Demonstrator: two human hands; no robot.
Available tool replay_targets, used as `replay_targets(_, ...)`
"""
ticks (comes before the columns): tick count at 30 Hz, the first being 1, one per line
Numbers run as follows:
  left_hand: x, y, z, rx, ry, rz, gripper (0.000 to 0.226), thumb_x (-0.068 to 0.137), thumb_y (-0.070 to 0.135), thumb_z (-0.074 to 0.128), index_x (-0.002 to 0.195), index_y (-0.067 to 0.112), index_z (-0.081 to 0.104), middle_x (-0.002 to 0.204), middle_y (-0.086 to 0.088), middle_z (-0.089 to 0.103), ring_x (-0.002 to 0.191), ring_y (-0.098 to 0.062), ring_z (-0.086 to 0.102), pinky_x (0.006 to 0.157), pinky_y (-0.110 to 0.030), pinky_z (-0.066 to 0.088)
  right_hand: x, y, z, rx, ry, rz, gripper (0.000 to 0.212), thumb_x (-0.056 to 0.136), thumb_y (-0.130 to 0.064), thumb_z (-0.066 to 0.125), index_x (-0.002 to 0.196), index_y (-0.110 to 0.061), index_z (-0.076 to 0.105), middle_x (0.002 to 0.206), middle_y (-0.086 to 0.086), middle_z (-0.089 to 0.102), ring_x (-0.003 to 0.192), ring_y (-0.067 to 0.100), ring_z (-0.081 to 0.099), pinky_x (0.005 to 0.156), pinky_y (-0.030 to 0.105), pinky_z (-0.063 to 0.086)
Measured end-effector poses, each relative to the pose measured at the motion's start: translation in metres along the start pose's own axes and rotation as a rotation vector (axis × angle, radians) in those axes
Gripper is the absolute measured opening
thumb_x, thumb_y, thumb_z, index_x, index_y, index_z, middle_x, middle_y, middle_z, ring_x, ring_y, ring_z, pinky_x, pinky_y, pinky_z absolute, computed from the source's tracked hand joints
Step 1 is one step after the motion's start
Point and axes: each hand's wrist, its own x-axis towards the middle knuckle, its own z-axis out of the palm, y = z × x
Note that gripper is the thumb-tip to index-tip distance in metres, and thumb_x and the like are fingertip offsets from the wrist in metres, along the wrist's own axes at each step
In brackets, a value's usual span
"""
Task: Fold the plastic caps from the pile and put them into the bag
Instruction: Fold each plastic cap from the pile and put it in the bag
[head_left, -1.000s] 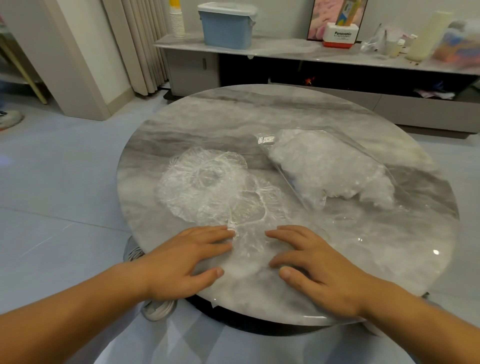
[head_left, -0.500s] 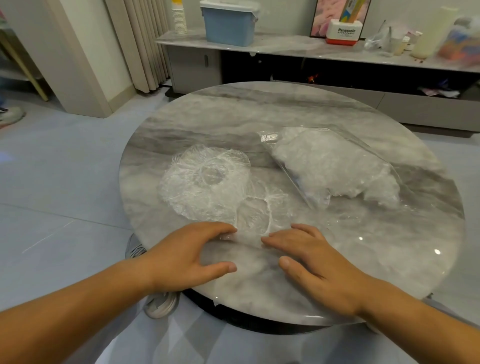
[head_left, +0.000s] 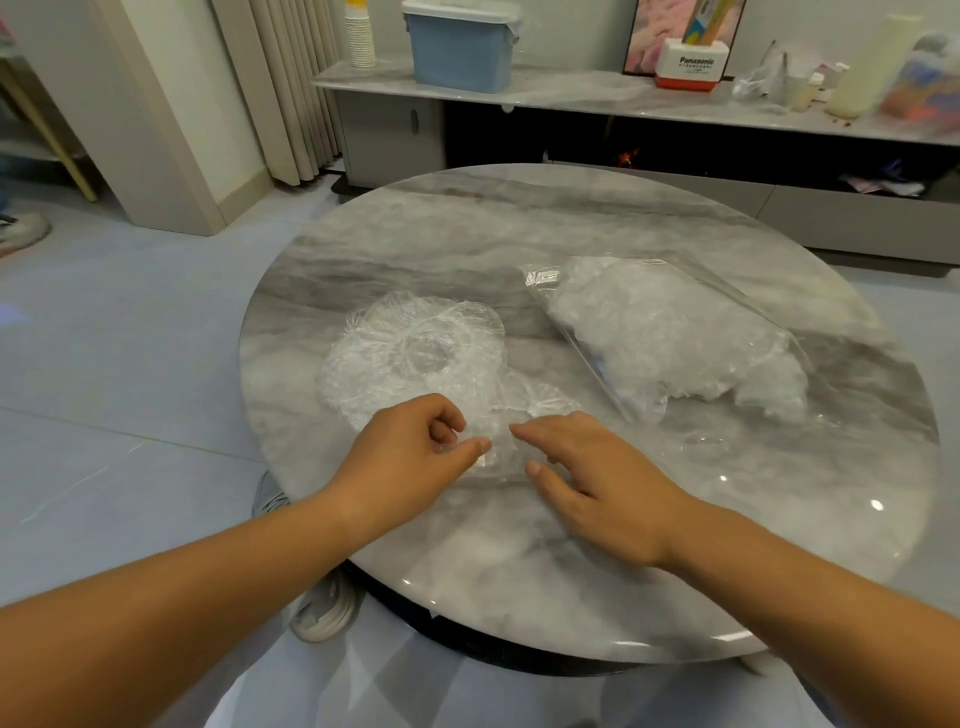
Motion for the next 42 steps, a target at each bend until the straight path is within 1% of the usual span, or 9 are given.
replay_targets(5,0.013,0.003,0.003,0.066,0.015,-0.04,0.032,0.079,0.051,0.078,0.096,0.028,0.064,0.084,0.011,0.063,0.08,-0.001,0.062,0.072,-0.022,0.049,0.017,0.006,0.004,-0.199,-0.063,0.04,0.047,0.106,-0.047,0.028,0.136,-0.023,0.055,0.155,-0.002,0.037,0.136,0.019,0.029,0.114,0.03,0.027)
replay_targets(11,0.02,-0.003,0.004,0.145,-0.016,-0.07,0.022,0.084,0.043,0.076,0.092,0.028,0.062,0.074,0.01,0.063,0.071,-0.005,0.061,0.068,-0.028,0.05,0.019,0.009,0.005,-0.206,-0.087,0.071,0.078,0.089,-0.067,0.004,0.139,-0.034,0.054,0.152,-0.004,0.034,0.132,0.016,0.031,0.112,0.037,0.028)
replay_targets(17,0.011,-0.001,0.003,0.206,-0.092,-0.06,0.021,0.087,0.041,0.073,0.079,0.026,0.061,0.059,0.009,0.066,0.057,-0.001,0.06,0.066,-0.03,0.053,-0.003,0.002,-0.002,-0.154,-0.159,0.05,0.059,0.098,-0.062,0.021,0.139,-0.035,0.055,0.141,-0.007,0.037,0.124,0.012,0.044,0.105,0.027,0.036)
replay_targets(22,-0.002,0.0,0.008,0.24,-0.116,-0.018,0.028,0.085,0.05,0.071,0.076,0.027,0.058,0.063,0.007,0.064,0.06,-0.006,0.059,0.063,-0.032,0.053,-0.025,0.001,-0.004,-0.156,-0.152,0.007,0.065,0.096,-0.071,0.02,0.153,-0.043,0.031,0.149,-0.016,0.031,0.132,0.002,0.036,0.108,0.022,0.034)
replay_targets(24,-0.005,0.003,0.009,0.264,-0.107,-0.002,0.03,0.085,0.052,0.071,0.077,0.027,0.057,0.065,0.007,0.063,0.062,-0.007,0.059,0.064,-0.032,0.053,-0.029,0.002,-0.004,-0.169,-0.107,-0.036,0.064,0.095,-0.073,0.02,0.148,-0.044,0.042,0.15,-0.016,0.032,0.129,0.001,0.035,0.108,0.024,0.034)
replay_targets(30,-0.008,0.009,0.008,0.385,0.02,0.071,0.032,0.085,0.058,0.067,0.089,0.029,0.052,0.082,0.013,0.054,0.076,-0.008,0.055,0.066,-0.028,0.046,-0.013,-0.002,-0.007,-0.132,-0.143,0.026,0.072,0.089,-0.075,0.01,0.12,-0.044,0.067,0.151,-0.01,0.035,0.132,0.007,0.03,0.113,0.033,0.028)
replay_targets(33,-0.007,0.005,0.011,0.362,0.082,0.146,0.036,0.082,0.055,0.073,0.101,0.03,0.055,0.098,0.014,0.044,0.093,-0.009,0.048,0.08,-0.027,0.043,0.009,-0.004,-0.009,0.063,-0.043,0.13,0.058,0.098,-0.066,0.025,0.112,-0.034,0.071,0.151,-0.007,0.037,0.138,0.01,0.028,0.116,0.034,0.026)
replay_targets(37,-0.004,0.001,0.016,0.349,0.106,0.09,0.061,0.077,0.058,0.075,0.126,0.03,0.049,0.118,0.011,0.034,0.113,-0.011,0.036,0.098,-0.024,0.028,0.046,-0.004,-0.009,0.312,0.081,0.275,0.044,0.105,-0.052,0.038,0.107,-0.027,0.076,0.154,0.003,0.041,0.148,0.015,0.027,0.115,0.036,0.027)
replay_targets(42,-0.002,-0.002,0.022,0.339,0.084,-0.003,0.081,0.077,0.064,0.071,0.139,0.028,0.035,0.132,0.005,0.025,0.127,-0.016,0.028,0.106,-0.028,0.019,0.06,-0.004,-0.015,0.511,0.055,0.351,0.052,0.106,-0.047,0.042,0.088,-0.015,0.078,0.12,-0.001,0.066,0.113,0.011,0.057,0.094,0.03,0.038)
